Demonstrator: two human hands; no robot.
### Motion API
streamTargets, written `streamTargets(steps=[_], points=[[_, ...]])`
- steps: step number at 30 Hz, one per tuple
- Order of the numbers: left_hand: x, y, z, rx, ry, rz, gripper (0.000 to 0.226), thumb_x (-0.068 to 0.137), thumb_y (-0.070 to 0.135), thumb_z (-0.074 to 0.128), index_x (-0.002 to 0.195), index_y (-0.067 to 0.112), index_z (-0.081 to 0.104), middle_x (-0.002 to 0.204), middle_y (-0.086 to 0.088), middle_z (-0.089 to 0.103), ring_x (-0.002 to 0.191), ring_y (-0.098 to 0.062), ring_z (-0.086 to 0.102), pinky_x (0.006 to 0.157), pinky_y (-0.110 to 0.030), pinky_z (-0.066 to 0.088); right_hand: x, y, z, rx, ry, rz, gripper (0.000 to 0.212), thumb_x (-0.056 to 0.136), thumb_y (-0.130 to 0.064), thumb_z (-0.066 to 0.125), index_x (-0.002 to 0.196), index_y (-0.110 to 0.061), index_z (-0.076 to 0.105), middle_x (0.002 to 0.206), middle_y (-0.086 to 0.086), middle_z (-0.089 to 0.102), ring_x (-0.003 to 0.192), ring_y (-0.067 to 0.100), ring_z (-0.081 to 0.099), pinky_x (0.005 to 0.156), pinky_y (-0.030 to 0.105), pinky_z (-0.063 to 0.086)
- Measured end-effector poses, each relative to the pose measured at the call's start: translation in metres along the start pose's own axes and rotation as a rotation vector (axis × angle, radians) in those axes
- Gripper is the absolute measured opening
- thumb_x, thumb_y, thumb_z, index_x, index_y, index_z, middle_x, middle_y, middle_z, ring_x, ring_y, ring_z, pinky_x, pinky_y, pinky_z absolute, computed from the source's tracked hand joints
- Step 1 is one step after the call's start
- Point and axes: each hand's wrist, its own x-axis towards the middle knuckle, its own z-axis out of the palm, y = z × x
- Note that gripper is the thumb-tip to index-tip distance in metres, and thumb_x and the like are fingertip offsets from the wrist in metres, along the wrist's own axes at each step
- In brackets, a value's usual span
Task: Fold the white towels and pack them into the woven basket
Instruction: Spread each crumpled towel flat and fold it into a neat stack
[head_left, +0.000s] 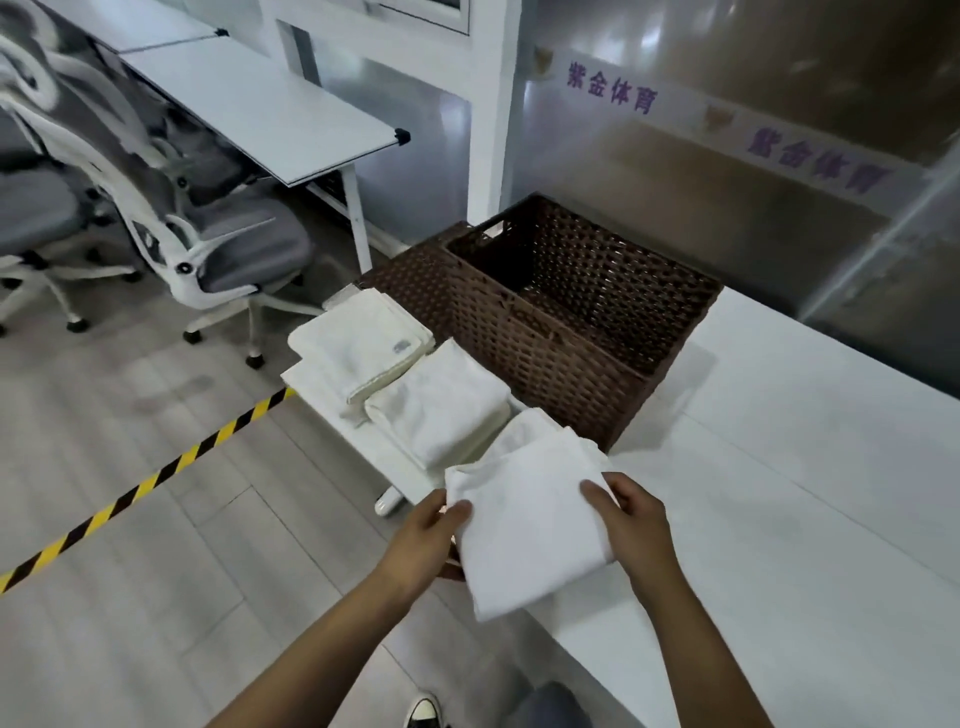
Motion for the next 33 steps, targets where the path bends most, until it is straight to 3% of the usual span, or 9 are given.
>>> streamTargets(steps=[4, 7, 11, 18, 22, 25, 28, 30, 33], points=[[0.015, 0.003, -0.037, -0.05, 0.054, -0.015, 0.017, 0.1, 0.017, 0.055, 0.111, 0.012, 0.068, 0.107, -0.011, 0.074, 0.089, -0.028, 0.074, 0.066, -0.037, 0.06, 0.016, -0.016, 0.042, -0.083, -0.068, -0.028, 0.004, 0.092, -0.02, 0.074, 0.092, -0.016, 0.075, 0.092, -0.008, 0.076, 0.091, 0.009, 0.069, 0.079, 0.022, 0.05], [0.029, 0.015, -0.054, -0.094, 0.091, -0.022, 0.015, 0.098, 0.012, 0.055, 0.106, 0.008, 0.068, 0.101, -0.012, 0.075, 0.085, -0.027, 0.074, 0.063, -0.034, 0.059, 0.038, -0.029, 0.067, -0.123, -0.097, -0.034, 0.004, 0.091, -0.021, 0.075, 0.087, -0.021, 0.074, 0.085, -0.013, 0.074, 0.084, 0.0, 0.067, 0.079, 0.021, 0.05], [0.053, 0.026, -0.074, -0.158, 0.117, -0.044, 0.02, 0.101, 0.02, 0.054, 0.108, 0.005, 0.064, 0.1, -0.018, 0.073, 0.077, -0.029, 0.074, 0.065, -0.038, 0.059, 0.076, -0.036, 0.096, -0.151, -0.142, -0.059, 0.006, 0.09, -0.022, 0.077, 0.091, -0.017, 0.075, 0.092, 0.001, 0.075, 0.089, 0.014, 0.069, 0.082, 0.027, 0.051], [0.119, 0.064, -0.101, -0.08, 0.202, 0.01, 0.023, 0.105, 0.029, 0.052, 0.113, 0.009, 0.061, 0.097, -0.017, 0.074, 0.086, -0.041, 0.073, 0.079, -0.054, 0.061, 0.162, -0.048, 0.152, -0.215, -0.173, -0.081, 0.012, 0.088, -0.031, 0.077, 0.09, -0.019, 0.074, 0.09, 0.008, 0.074, 0.089, 0.025, 0.069, 0.082, 0.04, 0.055], [0.162, 0.075, -0.11, -0.015, 0.241, -0.004, 0.029, 0.104, 0.031, 0.053, 0.113, 0.003, 0.056, 0.099, -0.022, 0.07, 0.071, -0.033, 0.071, 0.07, -0.047, 0.061, 0.213, -0.05, 0.179, -0.261, -0.173, -0.118, 0.017, 0.089, -0.034, 0.076, 0.094, -0.018, 0.073, 0.089, 0.002, 0.074, 0.084, 0.018, 0.069, 0.074, 0.031, 0.052], [0.18, 0.062, -0.12, 0.222, 0.27, 0.005, 0.032, 0.101, 0.04, 0.054, 0.113, 0.011, 0.054, 0.095, -0.01, 0.071, 0.068, -0.021, 0.072, 0.071, -0.051, 0.061, 0.226, -0.04, 0.194, -0.311, -0.187, -0.105, 0.019, 0.09, -0.035, 0.075, 0.104, -0.022, 0.072, 0.091, -0.006, 0.07, 0.09, 0.017, 0.067, 0.076, 0.03, 0.051], [0.19, 0.055, -0.129, 0.627, 0.364, 0.114, 0.042, 0.097, 0.043, 0.061, 0.13, 0.021, 0.046, 0.108, 0.003, 0.07, 0.089, -0.023, 0.067, 0.075, -0.045, 0.057, 0.233, -0.04, 0.202, -0.381, -0.17, -0.18, 0.027, 0.094, -0.028, 0.07, 0.12, -0.025, 0.066, 0.106, -0.008, 0.065, 0.104, 0.016, 0.061, 0.09, 0.034, 0.049], [0.192, 0.053, -0.131, 0.932, 0.436, 0.288, 0.059, 0.091, 0.034, 0.07, 0.141, 0.019, 0.043, 0.122, -0.001, 0.062, 0.102, -0.031, 0.058, 0.081, -0.043, 0.053, 0.23, -0.034, 0.205, -0.547, -0.066, -0.301, 0.032, 0.093, -0.027, 0.068, 0.124, -0.028, 0.063, 0.12, -0.003, 0.063, 0.112, 0.02, 0.056, 0.098, 0.042, 0.044], [0.197, 0.049, -0.13, 1.307, 0.373, 0.688, 0.068, 0.079, 0.014, 0.077, 0.142, 0.014, 0.052, 0.139, -0.009, 0.05, 0.114, -0.035, 0.05, 0.088, -0.046, 0.053, 0.202, -0.023, 0.211, -0.749, 0.159, -0.505, 0.031, 0.09, -0.022, 0.066, 0.122, -0.024, 0.065, 0.121, 0.0, 0.064, 0.107, 0.024, 0.055, 0.09, 0.042, 0.04]])
